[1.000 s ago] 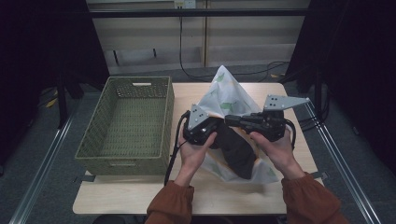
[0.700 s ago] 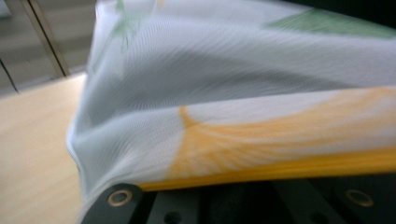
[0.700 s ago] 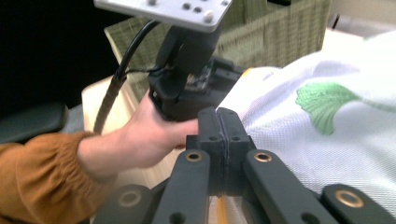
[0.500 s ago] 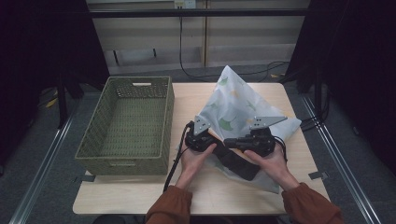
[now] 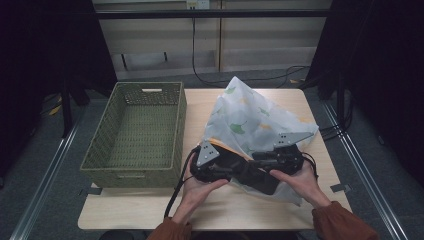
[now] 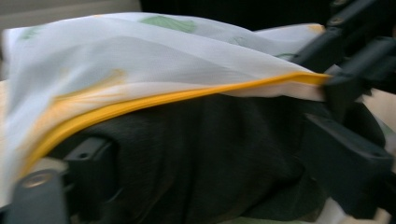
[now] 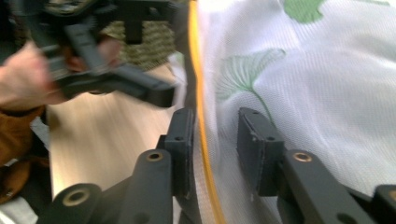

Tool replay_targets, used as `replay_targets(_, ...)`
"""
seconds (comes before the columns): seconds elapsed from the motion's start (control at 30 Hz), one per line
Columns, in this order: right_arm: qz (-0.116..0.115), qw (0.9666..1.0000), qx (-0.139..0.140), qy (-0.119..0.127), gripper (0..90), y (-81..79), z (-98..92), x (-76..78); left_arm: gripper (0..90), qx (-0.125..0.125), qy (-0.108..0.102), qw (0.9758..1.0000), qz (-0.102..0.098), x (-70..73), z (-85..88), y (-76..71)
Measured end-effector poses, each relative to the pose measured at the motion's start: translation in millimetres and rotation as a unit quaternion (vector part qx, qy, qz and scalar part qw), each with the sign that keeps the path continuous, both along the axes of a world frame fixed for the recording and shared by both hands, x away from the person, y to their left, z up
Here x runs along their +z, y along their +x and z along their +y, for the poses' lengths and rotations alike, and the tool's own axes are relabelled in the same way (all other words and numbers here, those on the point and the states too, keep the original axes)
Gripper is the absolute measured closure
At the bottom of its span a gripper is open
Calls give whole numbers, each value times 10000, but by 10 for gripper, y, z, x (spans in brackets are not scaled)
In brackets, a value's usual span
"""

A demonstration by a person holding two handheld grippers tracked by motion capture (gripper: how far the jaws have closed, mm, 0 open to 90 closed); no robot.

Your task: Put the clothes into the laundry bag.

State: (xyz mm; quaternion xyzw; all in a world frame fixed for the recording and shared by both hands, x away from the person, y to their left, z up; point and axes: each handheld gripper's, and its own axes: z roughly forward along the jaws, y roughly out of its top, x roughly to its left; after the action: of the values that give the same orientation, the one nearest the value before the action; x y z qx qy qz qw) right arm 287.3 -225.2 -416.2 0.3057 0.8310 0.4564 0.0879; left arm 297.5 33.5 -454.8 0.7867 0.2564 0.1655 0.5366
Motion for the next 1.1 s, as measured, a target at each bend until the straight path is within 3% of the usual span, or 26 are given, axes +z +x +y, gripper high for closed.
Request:
replay_targets(0.1, 69, 10000, 2, -21, 878, 28, -9, -44, 38, -185, -28, 9998, -15, -25, -80, -17)
replay_targets(0.17, 116, 9999, -33, -12, 891, 48, -6, -57, 1, -339, 146, 9993, 39, -39, -139, -5)
replay_targets(0.23, 131, 9999, -37, 29, 894, 65, -1, -53, 0, -337, 309, 9989, -35, -75, -221, 0)
replay_targets(0.3, 122, 9999, -32, 57, 895, 77, 12, -42, 0, -397, 442, 9982, 23, -137, -309, 25)
replay_targets(0.47, 125, 9999, -1, 36, 895, 71, 35, -47, 0, -562, 837, 9948, 120, -272, -409, 71)
replay_targets(0.57, 149, 9999, -4, 31, 895, 69, 48, -54, 7, -467, 989, 9940, 96, -328, -450, 83)
replay_targets(0.7, 148, 9999, 57, 44, 896, 63, 76, -47, 141, -352, 1486, 9882, -104, -387, -491, 74)
replay_targets(0.73, 148, 9998, 76, 51, 896, 58, 88, -40, 166, -295, 1418, 9894, -78, -396, -493, 75)
replay_targets(0.77, 135, 9999, 95, 42, 896, 55, 94, -38, 220, -201, 1548, 9877, -130, -387, -484, 81)
replay_targets(0.8, 140, 9998, 121, 50, 896, 49, 102, -33, 282, -215, 1422, 9896, -60, -393, -473, 101)
replay_targets(0.83, 128, 9998, 126, 59, 896, 48, 106, -30, 319, -239, 1482, 9886, -113, -388, -461, 111)
replay_targets(0.87, 129, 9998, 128, 65, 896, 46, 107, -28, 384, -93, 1412, 9898, -149, -397, -464, 112)
replay_targets(0.9, 138, 9998, 136, 81, 896, 47, 106, -27, 456, -97, 1399, 9901, -38, -392, -455, 124)
replay_targets(1.0, 125, 9998, 107, 121, 896, 51, 109, -21, 656, -49, 1225, 9924, 37, -398, -466, 153)
replay_targets(1.1, 95, 9998, 104, 135, 896, 61, 120, 7, 726, 93, 1046, 9943, 160, -365, -469, 201)
